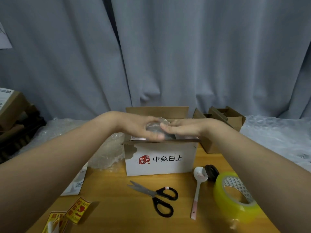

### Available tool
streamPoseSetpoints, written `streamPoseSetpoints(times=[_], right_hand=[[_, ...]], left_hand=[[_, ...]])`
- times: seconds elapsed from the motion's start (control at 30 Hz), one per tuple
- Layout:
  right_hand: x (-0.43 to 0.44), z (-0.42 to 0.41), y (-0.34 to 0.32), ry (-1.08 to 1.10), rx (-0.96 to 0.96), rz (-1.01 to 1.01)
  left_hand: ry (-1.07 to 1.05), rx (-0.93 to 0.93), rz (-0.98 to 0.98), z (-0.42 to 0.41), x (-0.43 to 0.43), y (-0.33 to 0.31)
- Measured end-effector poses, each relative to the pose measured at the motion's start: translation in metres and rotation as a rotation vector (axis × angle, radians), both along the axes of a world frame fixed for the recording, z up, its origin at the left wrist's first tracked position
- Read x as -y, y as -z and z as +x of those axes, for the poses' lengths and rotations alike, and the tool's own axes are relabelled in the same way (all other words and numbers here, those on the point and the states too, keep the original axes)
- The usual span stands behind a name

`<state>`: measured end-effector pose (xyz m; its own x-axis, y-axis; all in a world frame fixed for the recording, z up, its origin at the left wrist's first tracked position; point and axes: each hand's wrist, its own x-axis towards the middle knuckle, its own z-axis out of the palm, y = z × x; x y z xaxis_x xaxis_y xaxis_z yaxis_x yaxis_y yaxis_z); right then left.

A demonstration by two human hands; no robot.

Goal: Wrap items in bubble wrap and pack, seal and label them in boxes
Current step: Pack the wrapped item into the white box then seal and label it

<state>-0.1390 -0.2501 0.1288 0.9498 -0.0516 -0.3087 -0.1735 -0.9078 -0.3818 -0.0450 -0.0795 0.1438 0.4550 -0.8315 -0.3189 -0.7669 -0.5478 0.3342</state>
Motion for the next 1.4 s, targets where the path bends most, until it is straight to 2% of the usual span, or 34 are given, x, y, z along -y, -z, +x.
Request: streamPoseSetpoints(times=[0.07,0.1,0.13,0.2,0.27,0.33,0.4,0.5,0.67,0.83,1.0,1.13,1.27,1.33,1.4], right_hand=[[0.001,-0.003,-0.008,-0.042,-0.123,-0.065],[0.003,-0.005,-0.011,-0.044,-0.131,-0.065],[0.005,-0.005,-0.011,-0.033,-0.084,-0.049],[0.01,-0.002,-0.006,0.022,0.173,-0.081],[0.014,0.004,0.003,0.076,0.449,-0.258],[0.016,0.011,0.014,0.095,0.592,-0.418],[0.017,0.016,0.025,0.124,0.563,-0.463],[0.024,0.024,0.036,0.177,0.463,-0.435],[0.031,0.024,0.04,0.198,0.398,-0.339],[0.032,0.015,0.064,0.258,0.441,0.09],[0.037,0.009,0.067,0.259,0.505,0.01],[0.043,0.007,0.069,0.277,0.473,0.017],[0.042,0.006,0.081,0.286,0.443,-0.142],[0.04,0.002,0.083,0.315,0.477,-0.118],[0.038,-0.005,0.083,0.32,0.546,-0.002]], left_hand=[[0.083,0.09,0.095,-0.008,-0.001,0.0],[0.102,0.163,0.067,-0.007,0.0,0.002],[0.108,0.227,-0.031,-0.004,0.0,0.003],[0.047,0.324,-0.268,0.007,-0.001,0.008],[-0.032,0.49,-0.438,0.02,0.001,0.016],[-0.108,0.682,-0.48,0.029,0.005,0.025],[-0.145,0.742,-0.39,0.035,0.01,0.036],[-0.132,0.676,-0.252,0.04,0.017,0.048],[-0.159,0.609,-0.191,0.029,0.022,0.055],[-0.225,0.269,-0.077,0.027,0.011,0.074],[-0.179,0.333,-0.156,0.017,0.012,0.083],[-0.13,0.386,-0.115,0.006,0.018,0.088],[-0.123,0.428,-0.048,0.008,0.021,0.08],[-0.129,0.442,-0.008,0.007,0.023,0.077],[-0.144,0.424,0.016,0.004,0.025,0.075]])
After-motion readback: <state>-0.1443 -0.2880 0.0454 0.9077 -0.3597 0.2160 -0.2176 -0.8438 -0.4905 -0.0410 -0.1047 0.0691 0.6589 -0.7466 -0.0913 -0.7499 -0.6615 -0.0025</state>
